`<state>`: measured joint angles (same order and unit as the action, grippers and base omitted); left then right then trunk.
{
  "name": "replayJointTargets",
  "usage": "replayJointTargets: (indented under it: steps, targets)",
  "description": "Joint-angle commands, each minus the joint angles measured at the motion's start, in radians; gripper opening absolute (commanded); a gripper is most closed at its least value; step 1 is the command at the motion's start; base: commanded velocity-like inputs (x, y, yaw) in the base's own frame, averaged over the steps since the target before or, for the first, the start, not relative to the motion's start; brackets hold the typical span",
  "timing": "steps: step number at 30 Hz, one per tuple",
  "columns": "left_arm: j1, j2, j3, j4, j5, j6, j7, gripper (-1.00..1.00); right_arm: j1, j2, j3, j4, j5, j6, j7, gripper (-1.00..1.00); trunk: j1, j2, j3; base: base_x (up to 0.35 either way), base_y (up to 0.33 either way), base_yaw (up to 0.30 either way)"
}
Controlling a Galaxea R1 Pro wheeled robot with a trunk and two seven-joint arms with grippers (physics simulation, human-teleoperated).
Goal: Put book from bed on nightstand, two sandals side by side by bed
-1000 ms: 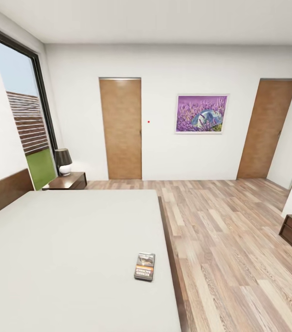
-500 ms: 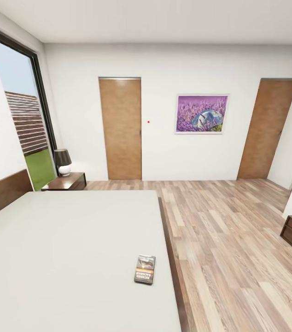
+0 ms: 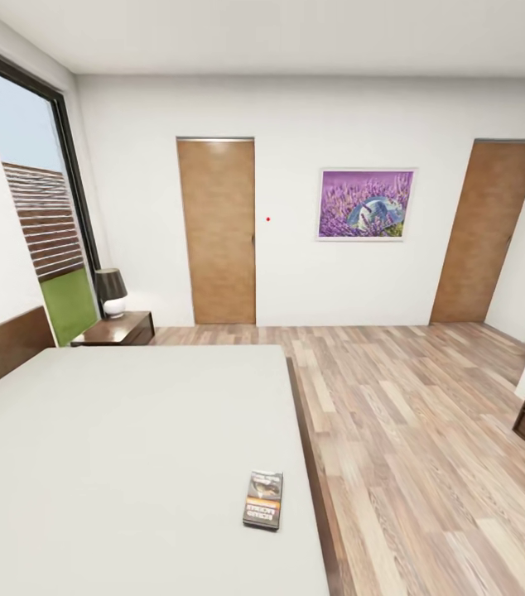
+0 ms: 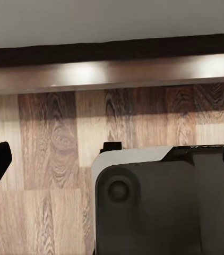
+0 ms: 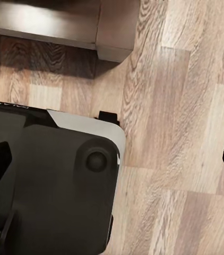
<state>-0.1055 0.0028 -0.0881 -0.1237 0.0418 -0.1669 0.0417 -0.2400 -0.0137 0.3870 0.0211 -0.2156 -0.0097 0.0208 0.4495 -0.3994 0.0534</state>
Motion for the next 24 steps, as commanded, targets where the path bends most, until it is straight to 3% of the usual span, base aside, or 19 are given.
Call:
replayJointTargets:
  steps: [1,24]
  targets:
    - [0.000,0.000,-0.009,0.001,0.004,-0.003,0.004,1.00,-0.001,0.000,0.009,0.002,-0.010,-0.001,0.002,1.00,0.001,-0.001,0.000,0.113,0.006,0.000]
    - [0.000,0.000,-0.009,0.001,0.004,-0.003,0.004,1.00,-0.001,0.000,0.009,0.002,-0.010,-0.001,0.002,1.00,0.001,-0.001,0.000,0.082,0.001,0.000]
